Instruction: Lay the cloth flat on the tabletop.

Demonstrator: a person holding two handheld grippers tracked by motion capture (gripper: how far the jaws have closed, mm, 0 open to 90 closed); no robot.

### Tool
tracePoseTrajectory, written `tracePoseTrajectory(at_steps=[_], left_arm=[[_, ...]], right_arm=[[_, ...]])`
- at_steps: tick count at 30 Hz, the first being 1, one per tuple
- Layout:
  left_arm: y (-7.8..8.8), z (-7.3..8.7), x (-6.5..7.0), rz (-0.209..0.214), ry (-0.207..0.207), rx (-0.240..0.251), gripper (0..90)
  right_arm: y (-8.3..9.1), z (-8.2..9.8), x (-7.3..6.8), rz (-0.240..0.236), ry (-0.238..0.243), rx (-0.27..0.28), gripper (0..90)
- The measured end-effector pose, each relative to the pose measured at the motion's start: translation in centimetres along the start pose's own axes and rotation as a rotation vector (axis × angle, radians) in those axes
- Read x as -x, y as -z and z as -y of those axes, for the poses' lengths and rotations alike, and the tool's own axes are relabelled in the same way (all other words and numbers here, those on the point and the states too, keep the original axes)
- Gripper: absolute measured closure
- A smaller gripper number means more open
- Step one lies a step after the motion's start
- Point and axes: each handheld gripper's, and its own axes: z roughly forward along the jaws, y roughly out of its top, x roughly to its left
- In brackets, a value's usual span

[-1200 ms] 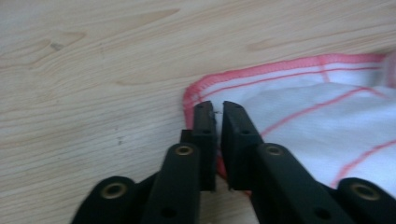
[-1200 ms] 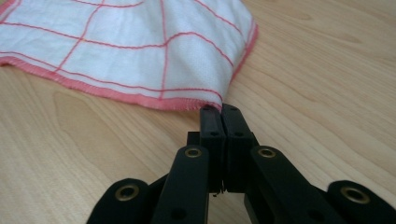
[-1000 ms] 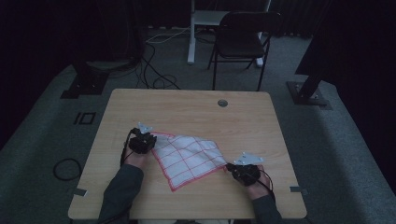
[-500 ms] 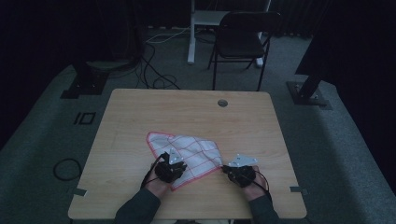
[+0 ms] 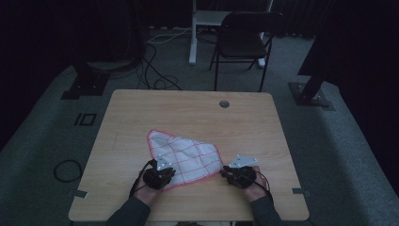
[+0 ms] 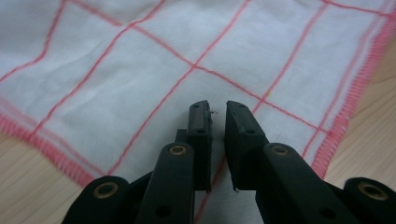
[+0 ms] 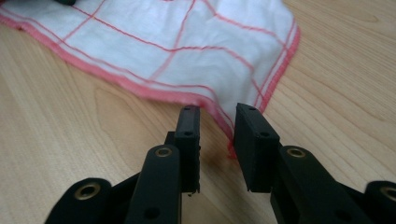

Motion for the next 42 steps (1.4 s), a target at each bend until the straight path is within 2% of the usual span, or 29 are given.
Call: tracePoseTrajectory(at_steps=[6, 9, 11, 13, 17, 21, 23, 27, 32, 33, 34, 37, 40, 42], left_arm=[[0.9, 0.9, -2.1, -0.053, 0.043, -0.002, 80.4], [1.1, 1.0, -2.8, -0.096, 0.055, -0.010, 78.7], [1.1, 0.8, -2.9, -0.112, 0.066, -0.013, 77.9], [1.0, 0.3, -2.5, -0.102, 0.067, 0.002, 77.1], [0.3, -1.4, -1.2, -0.066, 0.032, 0.044, 72.7], [-0.5, -4.0, -0.3, -0.049, -0.009, 0.098, 66.5], [-1.0, -5.5, -0.2, -0.052, -0.027, 0.118, 63.2], [-2.6, -8.2, -1.0, -0.057, -0.024, 0.133, 57.3], [-4.8, -10.5, -1.6, -0.045, -0.012, 0.099, 50.5], [-5.3, -11.0, -1.6, -0.033, -0.012, 0.093, 48.9], [-5.6, -11.3, -1.7, 0.000, -0.015, 0.083, 46.6], [-6.7, -12.1, -1.7, 0.040, -0.021, 0.056, 43.1], [-7.8, -12.4, -1.5, 0.055, -0.030, -0.016, 41.3], [-8.3, -12.3, -1.4, 0.048, -0.027, -0.060, 43.8]], right_arm=[[0.3, -0.2, -0.1, -0.023, 0.012, 0.028, 69.4], [0.2, -0.6, 0.0, -0.011, 0.004, 0.038, 70.3], [-0.1, -0.9, 0.0, 0.002, 0.001, 0.038, 71.4], [-0.4, -1.2, 0.1, 0.011, -0.004, 0.039, 72.6], [-1.1, -2.2, 0.1, 0.023, -0.008, 0.051, 75.0], [-1.8, -3.2, 0.2, 0.026, -0.013, 0.067, 75.5], [-2.1, -3.6, 0.2, 0.024, -0.014, 0.071, 75.5], [-2.4, -3.8, 0.1, 0.017, -0.019, 0.079, 75.5], [-2.5, -3.6, 0.2, 0.014, -0.032, 0.080, 75.4], [-2.5, -3.5, 0.3, 0.014, -0.031, 0.079, 75.4], [-2.5, -3.5, 0.3, 0.015, -0.033, 0.079, 75.4], [-2.5, -3.3, 0.5, 0.015, -0.039, 0.079, 75.3], [-2.4, -3.2, 0.5, 0.015, -0.041, 0.081, 75.1], [-2.3, -3.2, 0.6, 0.015, -0.043, 0.082, 75.0]])
